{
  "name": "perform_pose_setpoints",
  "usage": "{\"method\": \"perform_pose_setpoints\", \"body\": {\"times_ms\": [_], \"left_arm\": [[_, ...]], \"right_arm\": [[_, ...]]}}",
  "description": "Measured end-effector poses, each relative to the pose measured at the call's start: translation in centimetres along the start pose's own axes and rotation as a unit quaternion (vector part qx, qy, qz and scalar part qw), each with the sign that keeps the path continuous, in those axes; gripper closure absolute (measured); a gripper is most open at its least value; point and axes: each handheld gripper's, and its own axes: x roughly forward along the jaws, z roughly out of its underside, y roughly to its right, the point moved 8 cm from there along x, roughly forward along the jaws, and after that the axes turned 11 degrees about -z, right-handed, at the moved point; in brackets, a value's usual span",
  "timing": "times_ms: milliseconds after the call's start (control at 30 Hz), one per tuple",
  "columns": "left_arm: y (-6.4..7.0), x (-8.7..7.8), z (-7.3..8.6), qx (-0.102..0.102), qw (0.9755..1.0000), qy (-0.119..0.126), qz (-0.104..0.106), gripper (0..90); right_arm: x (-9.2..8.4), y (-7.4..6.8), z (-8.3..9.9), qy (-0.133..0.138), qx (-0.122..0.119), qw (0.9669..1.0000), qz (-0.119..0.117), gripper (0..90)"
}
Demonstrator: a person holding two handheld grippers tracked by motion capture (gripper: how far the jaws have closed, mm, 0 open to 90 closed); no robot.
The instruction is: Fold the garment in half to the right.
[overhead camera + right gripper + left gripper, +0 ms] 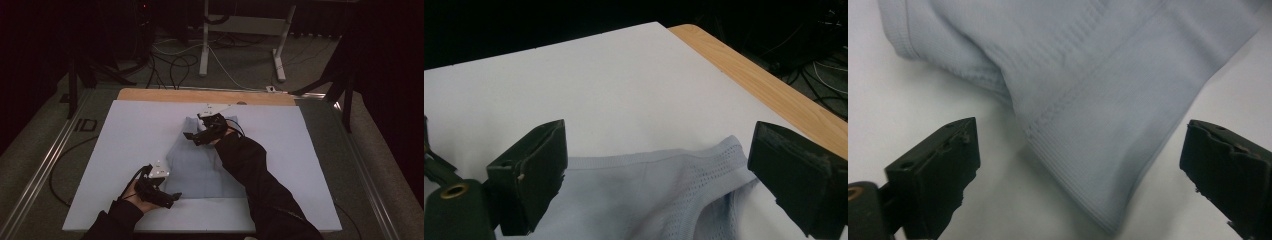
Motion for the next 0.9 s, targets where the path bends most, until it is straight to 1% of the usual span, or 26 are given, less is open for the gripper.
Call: {"method": "perform_pose_setpoints", "body": {"times_ms": [33,100,133,167,233,267,300,333,367,400,433,467,500,567,600,633,667,700,733,767,833,867,900], "left_arm": [[0.0,0.1,0.1,-0.002,1.0000,-0.002,-0.005,11.0],[0.1,0.3,0.1,0.000,1.0000,-0.008,0.001,18.4],[0.1,0.3,0.1,0.000,1.0000,-0.009,-0.001,19.3],[0.3,0.4,0.2,0.002,0.9999,-0.014,0.010,26.8],[0.4,0.4,0.2,0.002,0.9999,-0.014,0.009,27.6],[0.4,0.3,0.2,0.006,0.9998,-0.014,0.013,33.5],[0.5,0.3,0.1,0.007,0.9997,-0.014,0.016,33.5],[0.5,0.2,0.1,0.006,0.9997,-0.015,0.017,36.0],[0.6,0.2,0.1,0.010,0.9996,-0.015,0.021,43.5],[0.8,0.1,0.1,0.013,0.9994,-0.015,0.028,43.5],[0.9,0.1,0.0,0.014,0.9993,-0.016,0.030,50.6],[1.0,0.0,0.0,0.018,0.9991,-0.017,0.033,50.6],[1.3,0.0,0.0,0.017,0.9988,-0.019,0.042,58.6],[1.5,-0.1,-0.1,0.018,0.9986,-0.019,0.046,66.7],[1.6,-0.1,-0.1,0.021,0.9985,-0.018,0.047,66.7],[1.7,-0.1,-0.3,0.017,0.9987,-0.014,0.047,72.4],[1.7,-0.1,-0.3,0.017,0.9987,-0.014,0.047,76.4],[1.7,-0.3,-0.6,0.001,0.9987,-0.003,0.051,80.8],[1.7,-0.3,-0.6,0.001,0.9987,-0.003,0.051,84.8],[1.7,-0.5,-0.8,-0.002,0.9986,0.006,0.053,84.8],[1.7,-0.8,-1.3,-0.004,0.9985,0.022,0.050,86.1],[1.7,-0.9,-1.5,-0.004,0.9983,0.033,0.049,86.3],[1.7,-1.2,-1.8,-0.005,0.9977,0.049,0.047,86.4]], "right_arm": [[0.0,0.0,0.0,0.000,0.001,1.0000,0.000,9.1],[0.1,-0.2,-0.1,-0.002,0.001,1.0000,0.000,9.1],[0.1,-0.2,-0.1,-0.004,-0.009,1.0000,0.000,9.1],[0.1,-0.2,-0.1,-0.003,-0.008,1.0000,0.000,9.1],[0.1,-0.2,-0.1,-0.003,-0.004,1.0000,0.000,9.1],[0.1,-0.1,-0.1,-0.005,-0.008,1.0000,0.001,9.1],[0.1,-0.1,-0.1,-0.005,-0.008,1.0000,0.001,9.1],[0.1,-0.1,-0.1,-0.005,-0.008,1.0000,0.001,9.1],[0.2,0.0,-0.1,-0.003,-0.002,1.0000,-0.001,9.1],[0.2,0.0,-0.1,-0.003,-0.002,1.0000,-0.001,9.1],[0.3,0.0,0.0,-0.007,-0.001,1.0000,0.000,9.1],[0.3,0.0,0.0,-0.007,-0.001,1.0000,0.000,9.1],[0.5,0.1,0.0,-0.007,-0.001,1.0000,-0.001,9.1],[0.6,0.3,0.0,-0.005,0.003,1.0000,-0.003,9.2],[0.6,0.3,0.0,-0.005,0.003,1.0000,-0.003,9.2],[0.8,0.3,0.0,-0.007,0.009,0.9999,0.000,9.1],[0.8,0.3,0.0,-0.007,0.009,0.9999,0.000,9.1],[1.0,0.4,0.0,-0.004,0.012,0.9999,0.001,9.1],[1.0,0.4,0.0,-0.004,0.012,0.9999,0.001,9.1],[1.0,0.5,0.0,-0.005,0.012,0.9999,0.001,9.1],[1.2,0.7,0.0,-0.006,0.013,0.9999,0.002,9.1],[1.3,0.8,0.0,-0.004,0.015,0.9999,0.001,9.2],[1.4,1.0,0.0,-0.003,0.017,0.9998,0.002,9.2]]}}
